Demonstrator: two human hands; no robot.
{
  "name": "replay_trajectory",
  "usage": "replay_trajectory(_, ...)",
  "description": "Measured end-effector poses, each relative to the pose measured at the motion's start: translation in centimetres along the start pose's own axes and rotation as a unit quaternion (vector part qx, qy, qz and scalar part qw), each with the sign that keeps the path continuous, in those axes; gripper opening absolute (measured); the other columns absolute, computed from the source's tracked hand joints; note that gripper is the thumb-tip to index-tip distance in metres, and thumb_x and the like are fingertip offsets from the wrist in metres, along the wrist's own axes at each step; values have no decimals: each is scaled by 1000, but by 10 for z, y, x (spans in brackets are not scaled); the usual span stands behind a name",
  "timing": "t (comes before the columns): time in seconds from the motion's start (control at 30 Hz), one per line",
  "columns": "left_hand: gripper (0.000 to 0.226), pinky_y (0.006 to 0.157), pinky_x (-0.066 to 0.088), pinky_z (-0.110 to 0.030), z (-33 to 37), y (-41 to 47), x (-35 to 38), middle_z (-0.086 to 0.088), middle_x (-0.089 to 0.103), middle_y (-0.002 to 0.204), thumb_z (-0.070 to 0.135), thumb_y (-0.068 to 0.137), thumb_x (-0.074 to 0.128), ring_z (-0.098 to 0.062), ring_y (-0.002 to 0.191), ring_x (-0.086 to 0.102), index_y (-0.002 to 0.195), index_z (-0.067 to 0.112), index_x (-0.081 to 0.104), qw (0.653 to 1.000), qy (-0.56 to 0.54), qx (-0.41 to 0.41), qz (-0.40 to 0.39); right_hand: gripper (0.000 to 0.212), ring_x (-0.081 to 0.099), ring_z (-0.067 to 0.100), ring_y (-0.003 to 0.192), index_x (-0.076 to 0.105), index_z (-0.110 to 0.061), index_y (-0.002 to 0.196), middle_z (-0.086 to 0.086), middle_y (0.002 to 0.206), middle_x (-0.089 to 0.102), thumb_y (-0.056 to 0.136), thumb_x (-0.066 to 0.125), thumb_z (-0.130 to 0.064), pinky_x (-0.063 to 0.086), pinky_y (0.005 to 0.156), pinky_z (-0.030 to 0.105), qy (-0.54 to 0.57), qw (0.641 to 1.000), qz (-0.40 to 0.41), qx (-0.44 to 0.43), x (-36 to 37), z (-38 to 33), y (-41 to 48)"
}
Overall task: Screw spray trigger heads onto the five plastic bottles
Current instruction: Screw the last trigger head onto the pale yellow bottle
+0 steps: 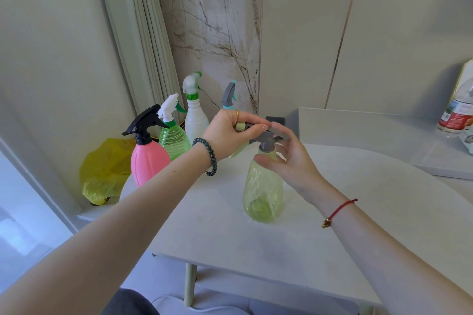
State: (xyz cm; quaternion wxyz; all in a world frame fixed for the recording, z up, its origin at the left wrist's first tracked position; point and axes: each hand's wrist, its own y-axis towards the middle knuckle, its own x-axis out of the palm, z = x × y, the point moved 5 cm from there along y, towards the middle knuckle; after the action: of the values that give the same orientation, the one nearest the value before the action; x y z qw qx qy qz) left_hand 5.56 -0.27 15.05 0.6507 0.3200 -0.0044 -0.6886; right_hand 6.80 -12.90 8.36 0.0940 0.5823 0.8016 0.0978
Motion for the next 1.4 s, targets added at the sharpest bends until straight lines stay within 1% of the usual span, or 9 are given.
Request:
replay_trajectory(0.17, 18, 60, 48, -7, -1, 1, 0, 22, 67, 60, 22, 80, 63, 5, 63, 60, 74, 38, 68, 1000, 0, 0, 2, 58, 61, 12, 90, 43, -23, 118, -10, 84, 64, 72, 71, -2, 49, 80, 22, -6, 999, 39, -8, -10, 1, 1)
replay_trajectory(0.33, 19, 65, 52, -11, 0, 1, 0, 21, 67, 63, 22, 80, 63, -1, 66, 61, 73, 39, 68, 1000, 8, -2, 3, 42, 59, -7, 89, 53, -35, 101, -14, 95, 61, 73, 72, -10, 45, 79, 9, -36, 999, -24, -4, 1, -1, 5)
replay_trajectory(0.57, 20, 58, 46, -5, -1, 2, 0, 28, 64, 55, 21, 80, 63, 8, 57, 56, 72, 40, 67, 1000, 20, 6, 8, 14, 64, 18, 101, 65, -26, 81, 5, 98, 71, 75, 71, -15, 47, 96, 37, -89, 996, 0, 19, -7, 3, 6)
replay_trajectory(0.77, 19, 54, 43, -3, 0, 1, 2, 24, 66, 58, 19, 80, 63, 9, 54, 56, 76, 37, 66, 1000, 1, 4, 6, 19, 62, 19, 103, 64, -28, 83, 5, 101, 70, 70, 76, -20, 47, 94, 33, -83, 995, 37, 27, -7, 7, 4)
replay_trajectory(0.9, 43, 90, 46, -19, -15, -8, 3, 3, 60, 112, 15, 82, 59, -3, 99, 59, 122, 23, 47, 997, -57, -34, 43, 31, 63, 9, 94, 62, -25, 91, -8, 93, 67, 65, 79, -22, 49, 85, 24, -96, 994, 56, -20, -6, 5, -4)
replay_trajectory(1.0, 58, 101, 36, -29, -40, -32, 6, 6, 45, 126, 22, 84, 55, -9, 118, 43, 136, 21, 28, 989, -61, -86, 100, 53, 54, -5, 96, 49, -41, 99, -20, 101, 58, 60, 82, -28, 46, 77, 17, -132, 991, 36, -11, -6, 19, -16)
replay_trajectory(1.07, 56, 103, 33, -31, -60, -53, 12, 6, 44, 130, 24, 85, 53, -7, 119, 41, 135, 22, 28, 985, -58, -114, 117, 72, 48, -7, 109, 40, -45, 115, -19, 116, 53, 60, 83, -25, 46, 88, 24, -127, 991, -28, 27, -7, 39, -26)
replay_trajectory(1.2, 50, 100, 37, -34, -98, -93, 33, -2, 46, 129, 24, 86, 52, -14, 113, 45, 131, 19, 31, 971, -45, -210, 108, 92, 40, 1, 125, 23, -46, 129, -25, 128, 41, 65, 79, -11, 37, 102, 26, -138, 981, -116, 76, -9, 77, -49)
replay_trajectory(1.4, 40, 81, 46, -14, -119, -117, 63, 5, 46, 124, 33, 87, 48, -13, 112, 51, 123, 24, 33, 969, -59, -240, 17, 92, 50, 15, 111, 35, -42, 126, -7, 116, 44, 50, 85, -37, 48, 92, 34, -217, 975, -15, 48, 6, 90, -48)
